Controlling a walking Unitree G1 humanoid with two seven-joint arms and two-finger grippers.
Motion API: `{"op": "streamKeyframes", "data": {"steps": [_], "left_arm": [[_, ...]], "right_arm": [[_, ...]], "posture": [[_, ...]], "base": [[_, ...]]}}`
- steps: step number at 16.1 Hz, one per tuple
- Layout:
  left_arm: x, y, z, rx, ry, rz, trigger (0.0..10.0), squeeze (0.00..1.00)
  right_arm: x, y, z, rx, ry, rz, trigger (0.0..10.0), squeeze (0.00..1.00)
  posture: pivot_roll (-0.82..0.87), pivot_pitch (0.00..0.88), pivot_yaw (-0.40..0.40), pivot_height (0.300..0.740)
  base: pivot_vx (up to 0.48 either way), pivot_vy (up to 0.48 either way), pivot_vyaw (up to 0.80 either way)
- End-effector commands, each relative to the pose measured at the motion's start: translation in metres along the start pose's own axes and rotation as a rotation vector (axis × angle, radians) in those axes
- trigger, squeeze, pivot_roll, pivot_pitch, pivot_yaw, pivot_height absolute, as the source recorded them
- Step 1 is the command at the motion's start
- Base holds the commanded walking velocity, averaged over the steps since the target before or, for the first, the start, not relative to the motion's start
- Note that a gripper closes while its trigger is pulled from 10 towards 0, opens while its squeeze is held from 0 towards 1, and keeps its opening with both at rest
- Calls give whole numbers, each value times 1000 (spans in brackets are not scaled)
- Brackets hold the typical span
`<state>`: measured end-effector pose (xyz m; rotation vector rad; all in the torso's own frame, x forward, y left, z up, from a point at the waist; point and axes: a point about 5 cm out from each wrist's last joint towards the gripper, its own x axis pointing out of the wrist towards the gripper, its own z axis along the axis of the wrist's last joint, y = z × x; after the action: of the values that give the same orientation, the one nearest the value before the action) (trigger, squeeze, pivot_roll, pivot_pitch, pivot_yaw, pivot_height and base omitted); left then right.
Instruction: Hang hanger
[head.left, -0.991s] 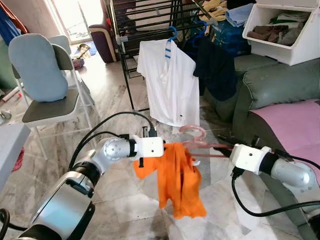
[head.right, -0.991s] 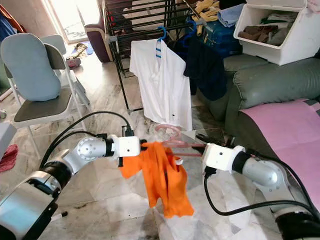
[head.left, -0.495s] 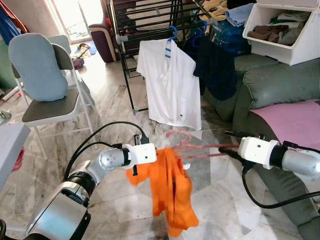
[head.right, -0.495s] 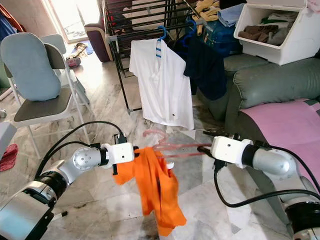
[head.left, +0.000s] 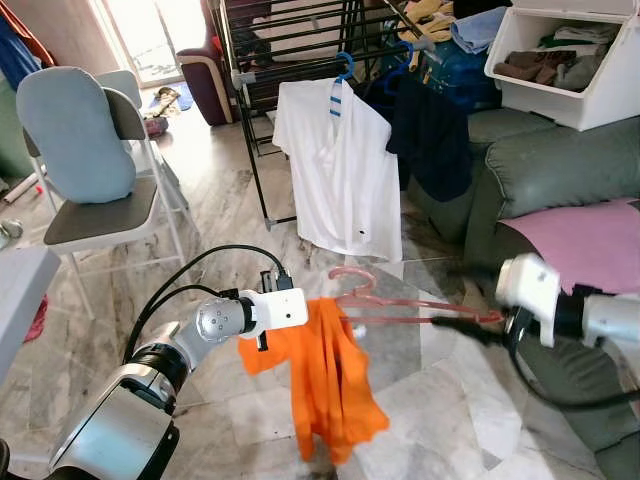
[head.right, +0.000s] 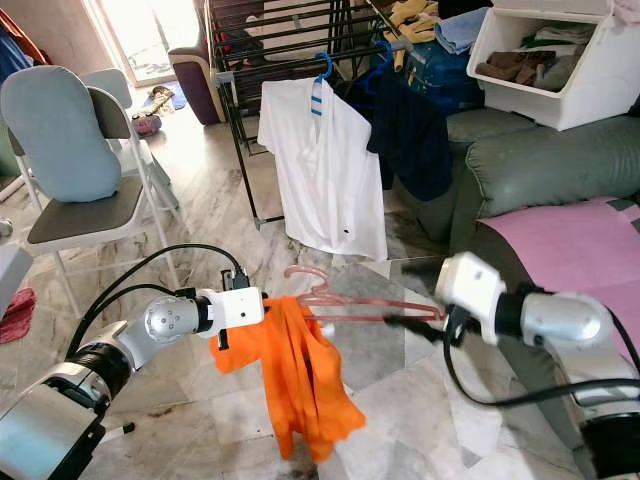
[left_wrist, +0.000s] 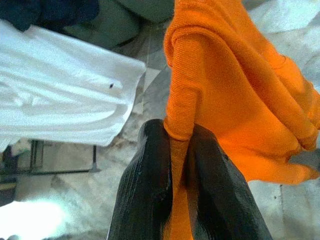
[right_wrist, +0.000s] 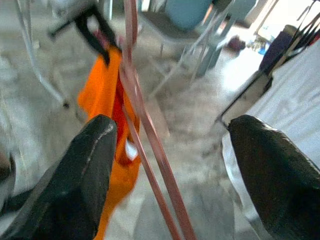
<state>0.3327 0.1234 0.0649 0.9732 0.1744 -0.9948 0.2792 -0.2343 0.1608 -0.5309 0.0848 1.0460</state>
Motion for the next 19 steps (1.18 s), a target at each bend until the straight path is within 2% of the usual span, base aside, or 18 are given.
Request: {"op": "streamKeyframes", "data": {"steps": [1, 4, 6, 7, 8, 10, 11, 12, 14, 17, 19], "left_arm": [[-5, 9, -6, 10, 35, 36, 0, 0], [-4, 10, -3, 9, 27, 41, 0, 0], [-5, 16, -1, 7, 14, 91, 0, 0], [-6, 23, 2, -28, -8, 141, 0, 0], [-8, 31, 4, -78, -37, 201, 0, 0], [-10, 36, 5, -131, -60, 237, 0, 0], [-11, 36, 3, -159, -54, 245, 0, 0], [-12, 37, 0, -210, -50, 270, 0, 0], [-11, 42, 3, -327, -94, 311, 0, 0], [-8, 56, 24, -403, -223, 338, 0, 0], [-6, 64, 46, -363, -339, 310, 0, 0]], "right_arm": [[1, -2, 11, 37, -78, -18, 10000, 1000], [4, 6, 9, 95, -94, 17, 10000, 1000], [4, -17, 8, 13, -88, -233, 10000, 1000], [-1, -33, 4, -72, -23, -403, 10000, 1000], [-13, -53, 0, -130, 43, -641, 10000, 1000], [-29, -66, -2, -104, 55, -860, 10000, 1000], [-33, -67, -4, -88, 53, -916, 10000, 1000], [-38, -69, -8, -79, 76, -1027, 10000, 1000], [-33, -65, -23, -2, 83, -1136, 10000, 1000], [-17, -50, -40, 144, 91, -1193, 10000, 1000], [6, -35, -49, 249, 81, -1117, 10000, 1000]], "posture": [[-212, 0, 100, 740], [-209, 0, 102, 740], [-210, 0, 99, 740], [-210, 0, 100, 740], [-210, 0, 100, 740], [-205, 0, 98, 740], [-202, 0, 97, 740], [-202, 0, 98, 740], [-202, 0, 97, 740], [-198, 0, 98, 740], [-195, 0, 104, 740]], "base": [[0, 0, 0], [0, 0, 0], [0, 0, 0], [0, 0, 0], [0, 0, 0], [0, 0, 0], [0, 0, 0], [0, 0, 0], [0, 0, 0], [0, 0, 0], [0, 0, 0]]}}
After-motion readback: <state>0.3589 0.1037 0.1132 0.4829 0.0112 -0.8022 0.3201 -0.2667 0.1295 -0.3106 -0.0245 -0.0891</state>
